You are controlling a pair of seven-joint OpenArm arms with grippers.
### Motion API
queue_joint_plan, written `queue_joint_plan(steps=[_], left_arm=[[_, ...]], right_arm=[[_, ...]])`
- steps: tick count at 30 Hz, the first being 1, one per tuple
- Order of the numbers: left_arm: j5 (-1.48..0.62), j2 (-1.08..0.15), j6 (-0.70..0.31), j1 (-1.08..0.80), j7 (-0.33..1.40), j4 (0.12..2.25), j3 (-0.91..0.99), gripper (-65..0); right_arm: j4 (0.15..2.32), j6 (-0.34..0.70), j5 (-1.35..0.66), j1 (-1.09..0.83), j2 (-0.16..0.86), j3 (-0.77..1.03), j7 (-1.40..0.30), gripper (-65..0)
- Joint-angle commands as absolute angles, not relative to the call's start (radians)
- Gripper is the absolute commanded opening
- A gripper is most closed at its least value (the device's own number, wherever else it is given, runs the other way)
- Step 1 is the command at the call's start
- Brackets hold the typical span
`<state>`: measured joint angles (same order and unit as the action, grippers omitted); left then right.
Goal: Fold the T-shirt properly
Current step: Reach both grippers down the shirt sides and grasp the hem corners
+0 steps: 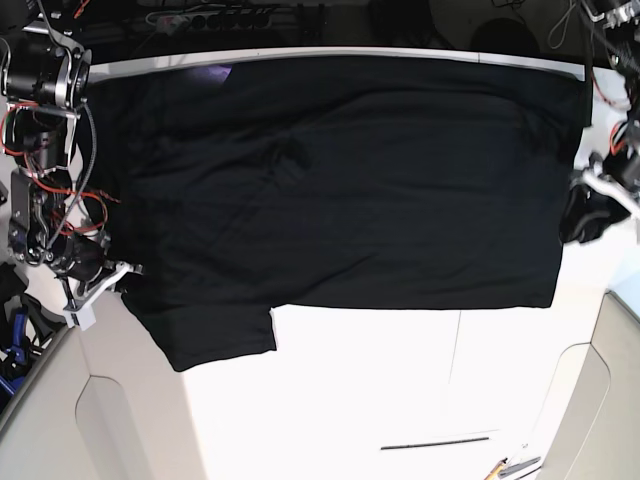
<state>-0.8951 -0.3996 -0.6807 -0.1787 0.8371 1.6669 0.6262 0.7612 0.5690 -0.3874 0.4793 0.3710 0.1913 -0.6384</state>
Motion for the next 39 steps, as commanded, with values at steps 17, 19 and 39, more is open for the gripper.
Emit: queue_joint_plan(steps=[17,19,39], left_arm=[[-0.536,-0.542,-0.623,0.505,0.567,0.806,0.270,-28.8],[-0.500,-0.554,-0.589,0.562,0.530,0.707,0.260,-28.8],[-0.466,-0.498,-0.557,0.636,0.445,0.435,0.260,-28.9]], right_arm=[[0.772,0.569,-0.385,0.501,0.382,0.192,-0.602,-65.0],[0.772,0.569,-0.385,0.501,0.382,0.192,-0.602,-65.0],[0.772,0.569,-0.385,0.501,0.381,0.192,-0.602,-65.0]])
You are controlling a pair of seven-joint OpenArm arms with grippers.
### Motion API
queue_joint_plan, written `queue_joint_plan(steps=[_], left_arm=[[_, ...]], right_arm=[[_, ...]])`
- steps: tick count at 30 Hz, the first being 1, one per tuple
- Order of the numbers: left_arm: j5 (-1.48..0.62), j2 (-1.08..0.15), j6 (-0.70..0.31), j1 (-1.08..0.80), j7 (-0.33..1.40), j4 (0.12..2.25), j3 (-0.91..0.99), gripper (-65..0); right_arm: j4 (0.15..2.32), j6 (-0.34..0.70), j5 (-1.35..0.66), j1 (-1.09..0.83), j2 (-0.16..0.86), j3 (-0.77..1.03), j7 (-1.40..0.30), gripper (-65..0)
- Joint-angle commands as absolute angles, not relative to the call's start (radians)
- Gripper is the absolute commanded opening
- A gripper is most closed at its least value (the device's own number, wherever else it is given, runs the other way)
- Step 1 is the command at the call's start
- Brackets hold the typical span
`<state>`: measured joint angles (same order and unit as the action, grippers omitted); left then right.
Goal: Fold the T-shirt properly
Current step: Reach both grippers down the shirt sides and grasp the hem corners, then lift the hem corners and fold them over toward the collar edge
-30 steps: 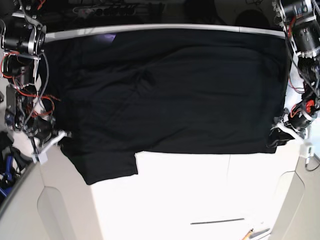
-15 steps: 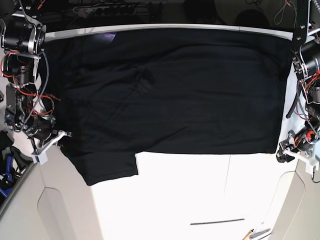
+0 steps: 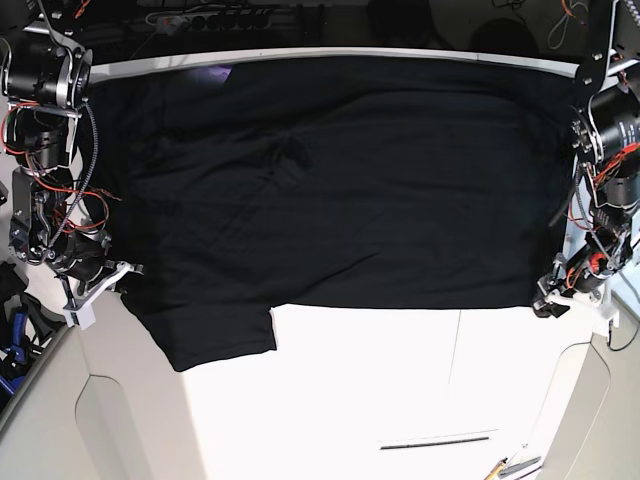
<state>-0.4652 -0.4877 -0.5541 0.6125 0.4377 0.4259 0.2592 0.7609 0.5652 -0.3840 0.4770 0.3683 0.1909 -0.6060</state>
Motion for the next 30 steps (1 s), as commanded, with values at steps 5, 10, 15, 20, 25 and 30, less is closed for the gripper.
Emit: queue_joint_plan(steps=[5,10,15,20,25,30], left_arm=[[-0.466,-0.488,-0.558,0.636,0.441,0.435,0.260,-41.4],[-0.466,-0.501,-0.565,0.636,0.404,0.446,0.260,-65.0],[-0.505,-0.545,-0.632,0.620,0.428,0.507,0.264,-65.0],[-0.705,-0.596,-0.698,0.526,0.579,0.656,0.314,-65.0],[-0.882,-0.604,-0.698,0.401,0.833,0.847,0.442,-65.0],[-1.039,-0.605,-0.698,0.260,1.013,1.011,0.556,-65.0]], right_arm=[[0.772,0.564,-0.385,0.501,0.381,0.192,-0.602,-65.0],[0.774,0.564,-0.421,0.501,0.383,0.194,-0.610,-65.0],[0.848,0.565,-0.485,0.500,0.382,0.246,-0.719,-65.0],[1.036,0.573,-0.581,0.438,0.385,0.336,-0.833,-65.0],[1.269,0.572,-0.666,0.305,0.385,0.393,-0.970,-65.0],[1.464,0.572,-0.699,0.146,0.385,0.429,-1.066,-65.0]])
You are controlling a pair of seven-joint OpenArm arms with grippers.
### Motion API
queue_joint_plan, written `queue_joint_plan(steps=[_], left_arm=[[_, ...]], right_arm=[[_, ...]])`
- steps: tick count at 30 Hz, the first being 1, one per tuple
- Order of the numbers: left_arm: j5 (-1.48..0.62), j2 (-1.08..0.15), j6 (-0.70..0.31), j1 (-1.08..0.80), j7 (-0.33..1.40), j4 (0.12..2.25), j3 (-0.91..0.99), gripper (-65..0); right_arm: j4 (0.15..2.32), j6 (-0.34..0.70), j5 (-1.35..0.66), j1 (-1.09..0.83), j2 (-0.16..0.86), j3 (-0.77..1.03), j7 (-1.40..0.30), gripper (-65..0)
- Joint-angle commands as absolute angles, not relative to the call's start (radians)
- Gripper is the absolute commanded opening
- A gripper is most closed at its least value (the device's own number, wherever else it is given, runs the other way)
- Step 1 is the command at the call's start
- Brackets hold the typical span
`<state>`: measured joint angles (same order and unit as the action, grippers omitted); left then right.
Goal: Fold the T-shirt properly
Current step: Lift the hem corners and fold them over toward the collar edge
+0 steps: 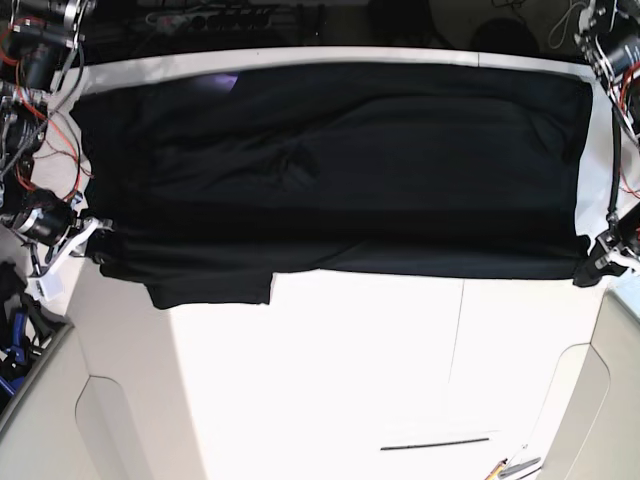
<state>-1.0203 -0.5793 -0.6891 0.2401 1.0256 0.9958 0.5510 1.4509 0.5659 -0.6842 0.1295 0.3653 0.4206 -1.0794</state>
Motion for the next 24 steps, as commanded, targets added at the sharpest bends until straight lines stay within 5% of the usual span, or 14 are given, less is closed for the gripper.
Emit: queue_joint_plan(steps=[1,12,14,16,18,24], left_arm=[[-1.062,-0.604,-0.698,0.231,1.039,1.037,0.571,-65.0],[-1.127,-0.604,-0.698,-0.004,1.090,1.129,0.608,-65.0],[-1.137,-0.604,-0.698,-0.009,1.113,1.129,0.608,-51.0],[-1.172,-0.604,-0.698,-0.009,1.148,1.129,0.608,-37.3],[-1.208,-0.604,-0.698,-0.009,1.172,1.131,0.608,-36.1],[-1.247,-0.604,-0.698,-0.008,1.176,1.138,0.608,-36.1]], right_arm=[[1.492,0.572,-0.699,0.115,0.385,0.436,-1.079,-65.0],[1.580,0.565,-0.695,-0.064,0.384,0.513,-1.104,-65.0],[1.580,0.564,-0.697,-0.061,0.384,0.513,-1.103,-64.1],[1.582,0.564,-0.717,-0.058,0.385,0.513,-1.103,-47.4],[1.596,0.564,-0.744,-0.058,0.385,0.513,-1.099,-39.4],[1.697,0.565,-0.737,-0.018,0.384,0.513,-1.050,-39.4]])
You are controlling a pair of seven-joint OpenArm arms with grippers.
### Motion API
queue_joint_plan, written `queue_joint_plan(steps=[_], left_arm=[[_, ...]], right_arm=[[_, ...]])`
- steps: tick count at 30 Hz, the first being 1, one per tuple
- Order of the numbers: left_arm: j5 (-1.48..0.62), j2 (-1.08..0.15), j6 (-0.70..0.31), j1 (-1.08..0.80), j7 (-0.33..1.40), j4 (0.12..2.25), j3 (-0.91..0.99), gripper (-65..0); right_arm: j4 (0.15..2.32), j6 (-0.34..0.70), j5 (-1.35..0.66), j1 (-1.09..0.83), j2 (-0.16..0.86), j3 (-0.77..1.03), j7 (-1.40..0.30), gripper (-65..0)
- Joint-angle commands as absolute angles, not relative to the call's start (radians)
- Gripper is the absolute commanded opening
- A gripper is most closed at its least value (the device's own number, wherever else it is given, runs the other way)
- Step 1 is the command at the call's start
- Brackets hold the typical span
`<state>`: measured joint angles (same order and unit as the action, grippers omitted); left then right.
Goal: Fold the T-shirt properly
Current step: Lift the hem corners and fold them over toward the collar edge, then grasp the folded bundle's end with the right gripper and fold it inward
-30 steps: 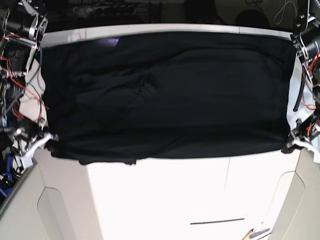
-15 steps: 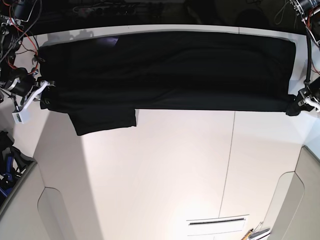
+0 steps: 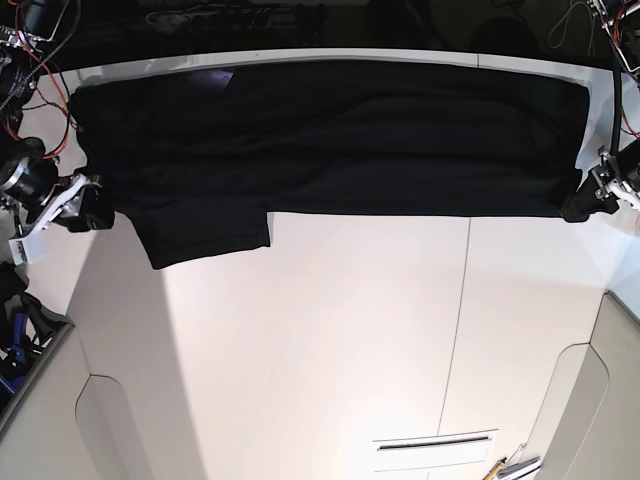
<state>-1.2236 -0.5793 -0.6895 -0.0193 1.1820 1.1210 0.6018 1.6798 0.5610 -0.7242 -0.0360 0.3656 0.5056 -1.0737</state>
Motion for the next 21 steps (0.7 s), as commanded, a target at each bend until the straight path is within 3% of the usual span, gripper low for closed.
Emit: queue_joint_plan(steps=[1,7,18,19,21], left_arm=[[-1.248,-0.604,-0.698,-0.008,1.175,1.138,0.608,-36.1],[-1.250,-0.604,-0.698,-0.008,1.172,1.138,0.608,-36.1],[-1.249,-0.604,-0.698,-0.008,1.156,1.138,0.608,-36.1],[-1.250,-0.604,-0.698,-0.008,1.156,1.138,0.608,-36.1],[-1.250,-0.604,-0.698,-0.008,1.156,1.138,0.608,-36.1]], right_arm=[[1.698,0.565,-0.732,-0.001,0.384,0.513,-1.039,-39.3],[1.629,0.564,-0.583,0.118,0.363,0.471,-0.953,-39.3],[1.100,0.553,-0.517,0.310,0.363,0.210,-0.864,-39.8],[1.079,0.554,-0.517,0.317,0.363,0.194,-0.865,-43.5],[1.071,0.554,-0.518,0.327,0.363,0.171,-0.886,-61.7]])
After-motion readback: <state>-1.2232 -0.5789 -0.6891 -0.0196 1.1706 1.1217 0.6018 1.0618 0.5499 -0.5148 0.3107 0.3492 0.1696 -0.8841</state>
